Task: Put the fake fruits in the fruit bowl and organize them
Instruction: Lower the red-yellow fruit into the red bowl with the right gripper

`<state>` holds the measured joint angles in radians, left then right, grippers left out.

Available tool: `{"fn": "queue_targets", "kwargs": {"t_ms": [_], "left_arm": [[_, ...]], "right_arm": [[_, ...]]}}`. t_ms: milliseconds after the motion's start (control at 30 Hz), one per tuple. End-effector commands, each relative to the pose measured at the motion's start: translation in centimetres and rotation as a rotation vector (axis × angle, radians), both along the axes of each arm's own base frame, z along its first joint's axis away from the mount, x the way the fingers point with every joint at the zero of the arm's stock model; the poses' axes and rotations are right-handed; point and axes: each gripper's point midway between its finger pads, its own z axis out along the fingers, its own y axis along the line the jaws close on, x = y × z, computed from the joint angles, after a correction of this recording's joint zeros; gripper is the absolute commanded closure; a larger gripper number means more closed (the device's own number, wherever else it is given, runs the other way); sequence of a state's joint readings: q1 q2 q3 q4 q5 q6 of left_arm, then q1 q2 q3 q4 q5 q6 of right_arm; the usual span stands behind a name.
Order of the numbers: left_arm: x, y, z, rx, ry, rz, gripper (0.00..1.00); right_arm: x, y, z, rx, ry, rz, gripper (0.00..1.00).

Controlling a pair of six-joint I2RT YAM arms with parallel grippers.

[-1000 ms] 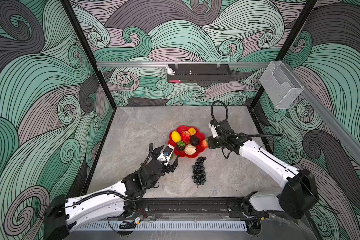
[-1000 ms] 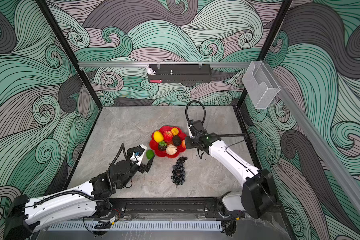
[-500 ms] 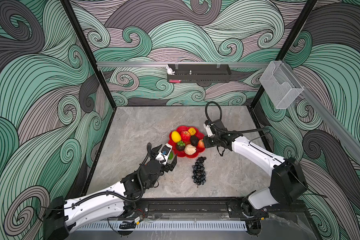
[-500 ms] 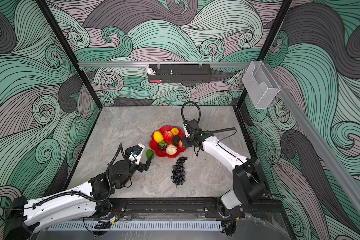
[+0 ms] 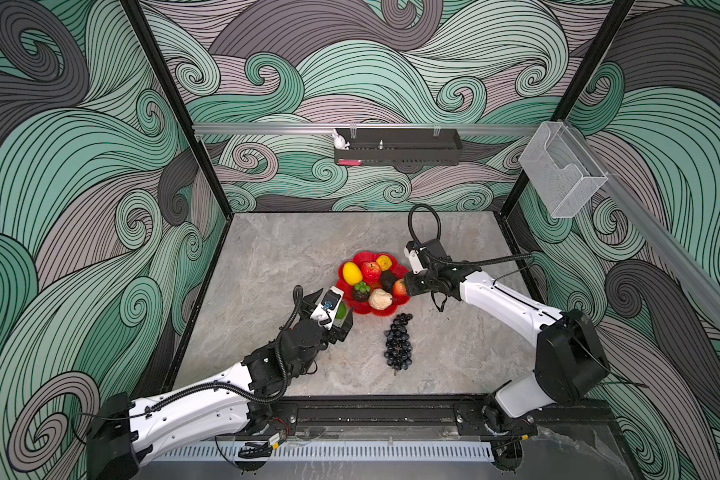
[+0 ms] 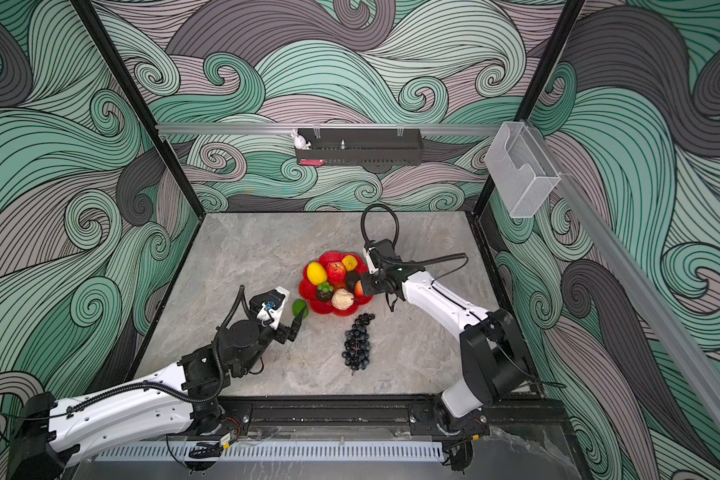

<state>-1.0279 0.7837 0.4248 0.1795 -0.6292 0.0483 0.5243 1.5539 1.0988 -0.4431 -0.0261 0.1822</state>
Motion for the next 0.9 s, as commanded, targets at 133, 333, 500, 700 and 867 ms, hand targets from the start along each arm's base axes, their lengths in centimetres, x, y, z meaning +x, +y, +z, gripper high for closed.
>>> {"fn": "queue_targets", "kwargs": {"t_ms": [133, 333, 500, 700, 867], "left_arm": [[0.4, 0.9, 0.2, -0.033, -0.01, 0.043, 0.09], [0.5, 1.1, 0.1, -0.035, -0.007, 0.05, 0.09], [0.4, 1.2, 0.2, -0.041, -0.009, 0.052, 0.09], [0.5, 1.3, 0.2, -0.051, -0.007, 0.051, 0.08], [0.6, -0.2, -0.6, -0.036, 0.039, -0.012, 0.07]], "right_arm": [[-0.2, 0.5, -1.0, -0.018, 0.006, 0.029, 0.95], [-0.3, 0.6, -1.3, -0.037, 0.007, 0.034, 0.86], [-0.6, 0.7, -1.3, -0.05, 0.007, 0.039, 0.8], [-0.7, 0.6, -0.8, -0.054, -0.003, 0.034, 0.77], [-1.2, 0.0, 0.6, -0.05, -0.009, 0.005, 0.73]]}}
